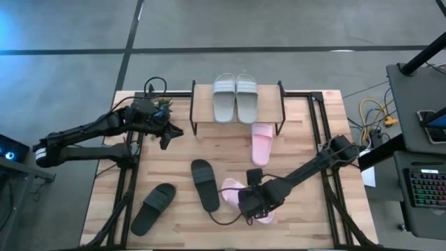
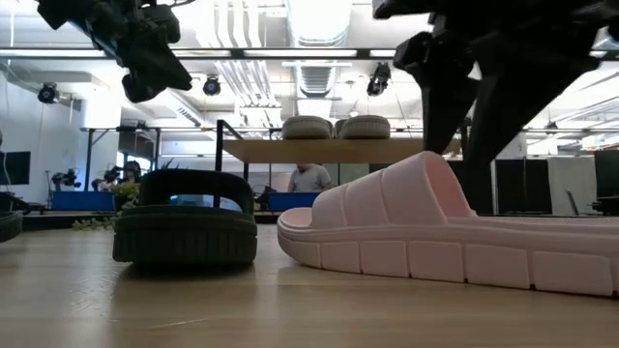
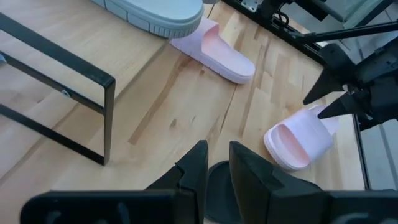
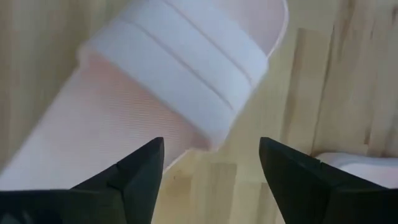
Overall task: Pick and place slides into the shelf
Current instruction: Put the pink slide under the shelf
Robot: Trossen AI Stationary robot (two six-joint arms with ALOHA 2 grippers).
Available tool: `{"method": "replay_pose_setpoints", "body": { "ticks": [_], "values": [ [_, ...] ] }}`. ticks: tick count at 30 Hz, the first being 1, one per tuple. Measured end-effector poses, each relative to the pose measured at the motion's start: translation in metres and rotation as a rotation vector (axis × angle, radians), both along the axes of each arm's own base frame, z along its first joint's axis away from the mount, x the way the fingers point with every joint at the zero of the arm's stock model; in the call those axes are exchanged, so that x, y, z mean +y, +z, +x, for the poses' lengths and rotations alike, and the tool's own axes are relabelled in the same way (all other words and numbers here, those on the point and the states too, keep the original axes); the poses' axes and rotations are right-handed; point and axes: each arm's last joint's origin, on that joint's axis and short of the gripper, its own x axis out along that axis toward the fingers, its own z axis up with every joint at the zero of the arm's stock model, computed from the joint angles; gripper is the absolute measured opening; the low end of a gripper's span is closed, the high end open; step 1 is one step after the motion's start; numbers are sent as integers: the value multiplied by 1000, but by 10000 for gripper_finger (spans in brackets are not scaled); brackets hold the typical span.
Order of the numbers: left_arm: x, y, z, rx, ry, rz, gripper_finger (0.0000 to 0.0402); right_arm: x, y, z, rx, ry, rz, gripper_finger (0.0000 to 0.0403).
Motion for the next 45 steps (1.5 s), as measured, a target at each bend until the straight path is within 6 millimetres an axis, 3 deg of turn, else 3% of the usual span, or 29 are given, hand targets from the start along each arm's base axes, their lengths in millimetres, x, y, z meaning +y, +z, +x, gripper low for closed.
{"method": "replay_pose_setpoints", "body": {
  "ticks": [8, 13, 20, 25, 31, 41, 45],
  "values": [
    [-2, 0, -5, 14, -10, 11, 51, 17, 3, 10, -173, 142, -20, 254],
    [-3, 1, -7, 4, -9, 14, 51, 18, -8, 19, -175, 191, -33, 248],
    [-5, 2, -12, 2, -11, 12, 51, 17, -26, 23, -111, 204, -23, 186],
    [-6, 0, -14, 24, -12, 6, 51, 18, -17, 25, -154, 190, -42, 166],
    [-5, -3, -12, 41, -15, 2, 51, 19, -8, 27, -172, 183, -38, 193],
    [-3, -10, -8, 75, -15, -12, 51, 13, -15, 12, -34, 176, -101, 258],
    [-3, -10, -8, 74, -14, -12, 51, 15, -8, 12, -45, 187, -96, 272]
  ]
}}
